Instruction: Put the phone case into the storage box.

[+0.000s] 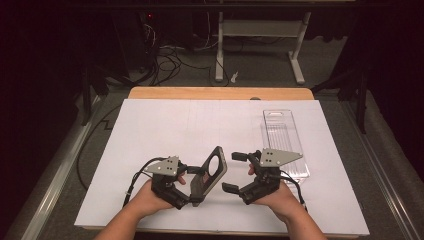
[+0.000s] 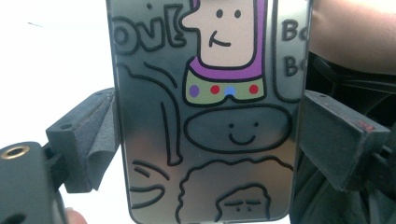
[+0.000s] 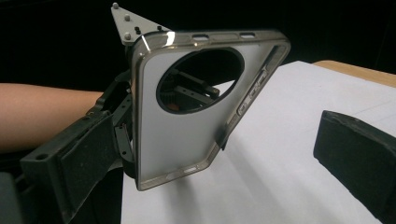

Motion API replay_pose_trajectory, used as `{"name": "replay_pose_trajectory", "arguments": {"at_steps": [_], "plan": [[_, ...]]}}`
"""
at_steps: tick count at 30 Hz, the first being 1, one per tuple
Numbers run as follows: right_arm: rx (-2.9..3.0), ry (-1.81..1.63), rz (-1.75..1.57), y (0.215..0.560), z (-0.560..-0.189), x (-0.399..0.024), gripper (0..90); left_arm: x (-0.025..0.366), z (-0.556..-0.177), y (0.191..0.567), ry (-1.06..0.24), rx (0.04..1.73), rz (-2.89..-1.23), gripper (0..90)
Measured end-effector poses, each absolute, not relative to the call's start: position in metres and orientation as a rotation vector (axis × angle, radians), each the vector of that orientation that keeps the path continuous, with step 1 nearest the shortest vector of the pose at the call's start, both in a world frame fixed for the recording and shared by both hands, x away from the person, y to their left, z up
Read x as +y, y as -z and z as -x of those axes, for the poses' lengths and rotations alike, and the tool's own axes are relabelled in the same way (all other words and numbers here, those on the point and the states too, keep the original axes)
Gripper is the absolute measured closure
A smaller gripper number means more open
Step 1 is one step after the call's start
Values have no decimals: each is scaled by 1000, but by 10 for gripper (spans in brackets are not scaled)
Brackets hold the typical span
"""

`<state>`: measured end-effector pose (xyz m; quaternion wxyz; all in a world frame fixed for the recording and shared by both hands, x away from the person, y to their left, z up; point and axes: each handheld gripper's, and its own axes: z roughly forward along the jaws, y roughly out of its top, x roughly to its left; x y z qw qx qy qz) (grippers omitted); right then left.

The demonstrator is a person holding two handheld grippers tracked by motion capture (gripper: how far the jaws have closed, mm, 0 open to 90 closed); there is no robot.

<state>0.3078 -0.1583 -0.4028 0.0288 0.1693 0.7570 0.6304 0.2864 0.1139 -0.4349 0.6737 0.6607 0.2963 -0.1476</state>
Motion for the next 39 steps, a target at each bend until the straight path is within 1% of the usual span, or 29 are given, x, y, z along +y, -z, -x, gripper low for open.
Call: {"name": "replay_pose_trajectory", "arguments": {"at_steps": [8, 34, 39], "plan": [[2357, -1960, -473, 399, -313, -152, 1, 114, -287, 436, 344, 666, -1491, 130], [2336, -2027, -441, 405, -316, -146, 1, 107, -282, 440, 360, 646, -1534, 130], [2336, -2045, -427, 405, -316, -145, 2, 109, -281, 440, 354, 616, -1562, 130]]}}
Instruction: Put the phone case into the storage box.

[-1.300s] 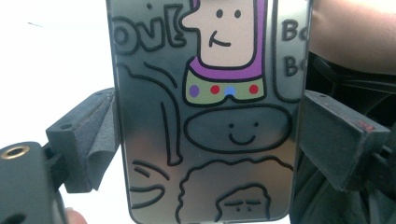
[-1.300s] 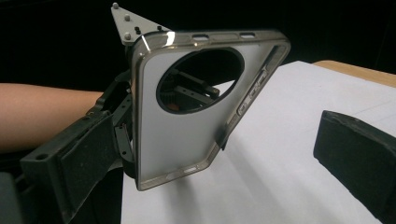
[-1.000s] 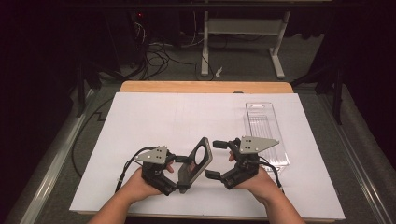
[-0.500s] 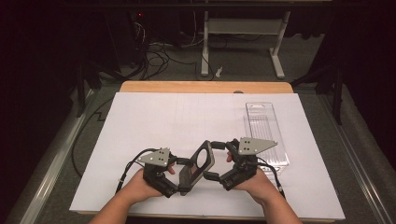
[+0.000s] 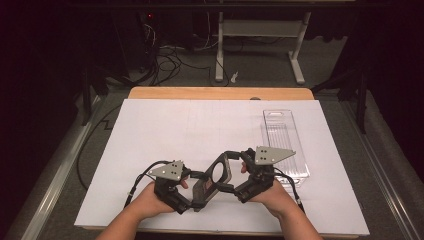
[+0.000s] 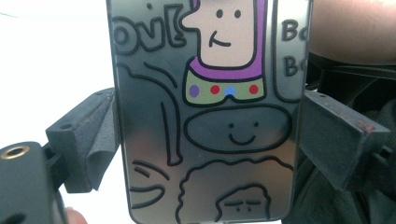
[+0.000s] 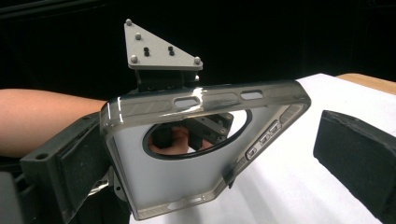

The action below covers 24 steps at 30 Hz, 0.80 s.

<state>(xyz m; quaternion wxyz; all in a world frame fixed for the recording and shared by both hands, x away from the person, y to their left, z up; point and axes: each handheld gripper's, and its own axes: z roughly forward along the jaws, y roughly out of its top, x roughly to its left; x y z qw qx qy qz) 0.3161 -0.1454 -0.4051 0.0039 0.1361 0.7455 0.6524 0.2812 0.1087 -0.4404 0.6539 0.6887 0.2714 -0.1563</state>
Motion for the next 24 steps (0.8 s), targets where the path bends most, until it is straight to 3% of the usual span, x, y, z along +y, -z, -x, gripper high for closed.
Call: {"name": "replay_pose_trajectory", "arguments": {"at_steps": [24], "plan": [[2328, -2130, -387, 406, -316, -143, 76, 105, -278, 441, 397, 629, -1544, 130]]}}
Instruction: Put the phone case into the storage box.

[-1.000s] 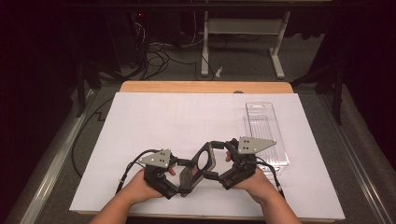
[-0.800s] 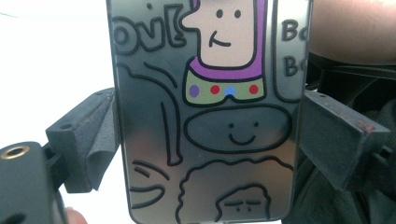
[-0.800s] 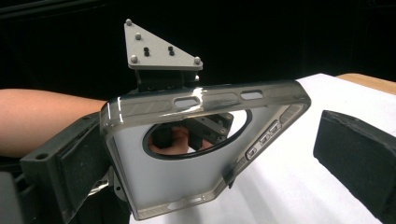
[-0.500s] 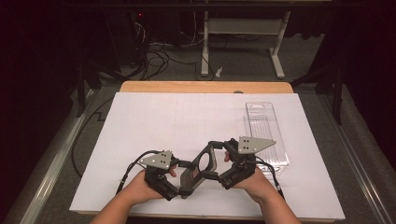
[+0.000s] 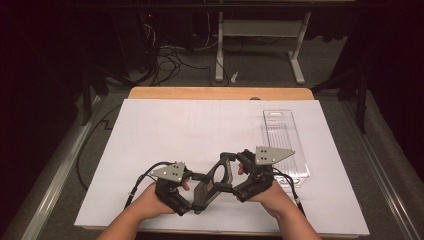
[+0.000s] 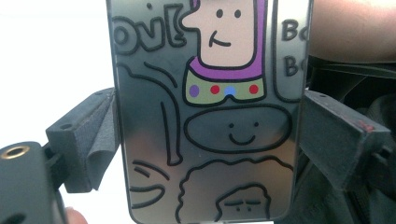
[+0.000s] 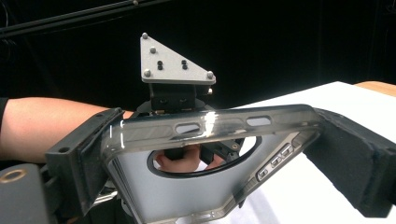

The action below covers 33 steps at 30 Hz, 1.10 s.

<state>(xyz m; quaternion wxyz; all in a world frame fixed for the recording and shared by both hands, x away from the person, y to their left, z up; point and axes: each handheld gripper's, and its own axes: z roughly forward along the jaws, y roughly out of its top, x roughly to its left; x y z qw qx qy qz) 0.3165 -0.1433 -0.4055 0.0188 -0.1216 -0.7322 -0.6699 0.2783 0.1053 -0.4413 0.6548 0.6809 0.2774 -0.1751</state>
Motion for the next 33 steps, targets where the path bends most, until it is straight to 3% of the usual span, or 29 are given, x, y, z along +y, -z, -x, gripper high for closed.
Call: {"name": "replay_pose_trajectory", "arguments": {"at_steps": [33], "plan": [[-2257, 2077, 419, 406, -313, -141, 141, 103, -277, 444, 370, 635, -1561, 129]]}}
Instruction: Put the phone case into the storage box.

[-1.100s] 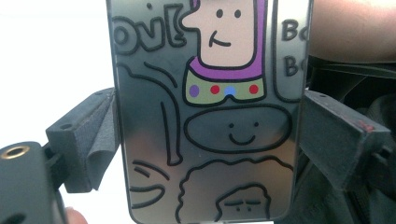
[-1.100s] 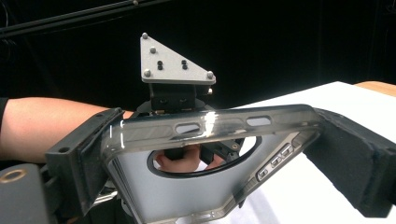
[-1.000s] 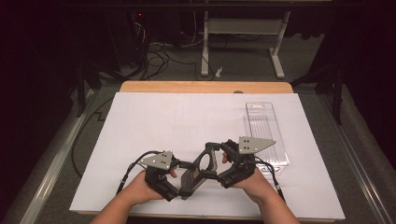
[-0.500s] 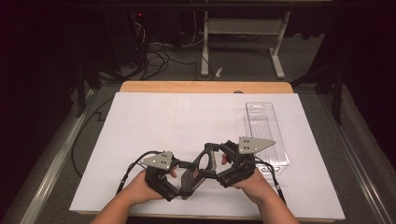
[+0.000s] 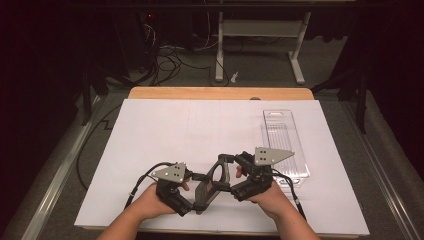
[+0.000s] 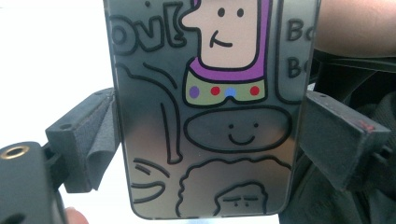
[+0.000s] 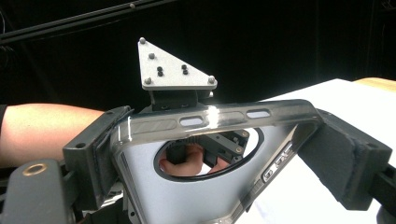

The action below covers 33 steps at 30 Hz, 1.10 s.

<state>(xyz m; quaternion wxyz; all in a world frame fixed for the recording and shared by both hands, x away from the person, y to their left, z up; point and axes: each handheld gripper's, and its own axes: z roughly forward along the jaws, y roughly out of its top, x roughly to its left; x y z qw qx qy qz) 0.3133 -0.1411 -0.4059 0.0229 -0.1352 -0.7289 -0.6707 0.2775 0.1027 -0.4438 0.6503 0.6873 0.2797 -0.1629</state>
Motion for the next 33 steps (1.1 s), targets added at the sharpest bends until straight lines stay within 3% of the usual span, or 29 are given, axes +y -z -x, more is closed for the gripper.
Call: {"name": "replay_pose_trajectory", "arguments": {"at_steps": [33], "plan": [[-2282, 2074, 433, 405, -311, -138, 150, 99, -277, 444, 332, 658, -1578, 119]]}}
